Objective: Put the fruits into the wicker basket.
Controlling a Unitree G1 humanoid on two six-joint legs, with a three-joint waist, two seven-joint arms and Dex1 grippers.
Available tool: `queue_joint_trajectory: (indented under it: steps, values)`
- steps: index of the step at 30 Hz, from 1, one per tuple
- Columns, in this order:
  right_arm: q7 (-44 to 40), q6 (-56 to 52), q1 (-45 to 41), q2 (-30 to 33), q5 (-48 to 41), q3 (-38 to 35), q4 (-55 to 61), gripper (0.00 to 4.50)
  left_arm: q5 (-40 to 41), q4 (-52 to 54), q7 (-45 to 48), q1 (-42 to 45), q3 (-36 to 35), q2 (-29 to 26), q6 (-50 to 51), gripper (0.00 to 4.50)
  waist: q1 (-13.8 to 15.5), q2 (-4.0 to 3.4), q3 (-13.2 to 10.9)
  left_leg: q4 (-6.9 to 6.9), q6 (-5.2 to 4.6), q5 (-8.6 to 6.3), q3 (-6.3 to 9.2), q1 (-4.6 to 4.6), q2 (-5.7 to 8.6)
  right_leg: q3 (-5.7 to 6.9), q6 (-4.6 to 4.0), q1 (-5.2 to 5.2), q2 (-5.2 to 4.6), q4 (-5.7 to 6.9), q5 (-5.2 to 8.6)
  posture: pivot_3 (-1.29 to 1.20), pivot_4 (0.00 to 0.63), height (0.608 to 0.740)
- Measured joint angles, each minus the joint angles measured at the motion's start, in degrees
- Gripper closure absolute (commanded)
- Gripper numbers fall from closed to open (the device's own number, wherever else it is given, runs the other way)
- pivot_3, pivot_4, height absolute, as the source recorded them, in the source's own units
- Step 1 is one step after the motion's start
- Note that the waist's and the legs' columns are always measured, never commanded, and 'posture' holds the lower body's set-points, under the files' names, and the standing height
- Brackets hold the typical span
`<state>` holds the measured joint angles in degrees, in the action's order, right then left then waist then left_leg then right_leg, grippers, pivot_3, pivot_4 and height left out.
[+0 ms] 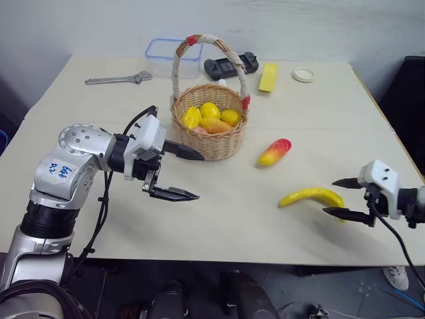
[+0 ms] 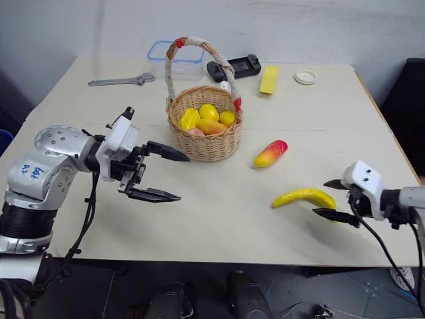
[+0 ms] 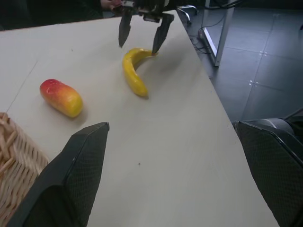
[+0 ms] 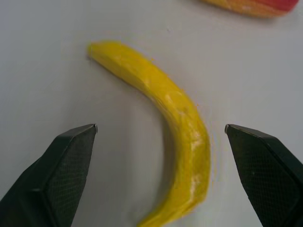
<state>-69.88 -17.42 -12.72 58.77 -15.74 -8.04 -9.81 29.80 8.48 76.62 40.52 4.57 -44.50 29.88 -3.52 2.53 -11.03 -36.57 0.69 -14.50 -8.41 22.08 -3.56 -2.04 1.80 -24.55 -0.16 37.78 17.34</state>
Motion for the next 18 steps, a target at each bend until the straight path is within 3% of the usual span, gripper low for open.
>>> queue_joint_trajectory:
  steps: [2,5,14,18]
  values:
    - [0.6,0.0,-1.8,-1.3,0.7,1.5,-2.7,0.04,0.2,0.1,-0.2,0.0,-0.1,-0.2,0.4,0.0,0.1,-0.03,0.0,-0.1,0.01,0.0,0.0,0.02,-0.01,-0.01,0.02,0.0,0.0,0.06,0.02,0.0,0.15,0.74]
    - [0.8,0.0,-3.3,-2.3,1.3,2.9,-4.7,0.66,0.2,0.1,-0.6,0.0,-0.2,-0.2,0.6,0.0,0.1,-0.05,0.0,-0.34,0.0,-0.03,0.0,0.06,-0.05,0.0,0.05,0.02,0.0,0.12,0.05,0.0,0.15,0.74]
    - [2.1,-0.1,-2.8,-5.0,1.6,3.2,-4.7,3.69,0.2,0.0,-2.2,0.0,-0.5,-0.2,0.7,0.0,0.1,-0.05,0.0,-0.43,-0.03,-0.06,-0.01,0.07,-0.06,0.0,0.06,0.03,-0.01,0.17,0.05,0.0,0.15,0.74]
    - [2.8,-2.5,-1.3,-5.9,-0.9,2.7,-0.2,3.7,0.2,-0.4,-3.5,0.0,-2.2,-0.2,0.7,0.0,0.1,-0.05,0.0,-0.44,-0.02,-0.06,-0.01,0.07,-0.06,0.0,0.07,0.03,-0.01,0.18,0.05,0.0,0.15,0.74]
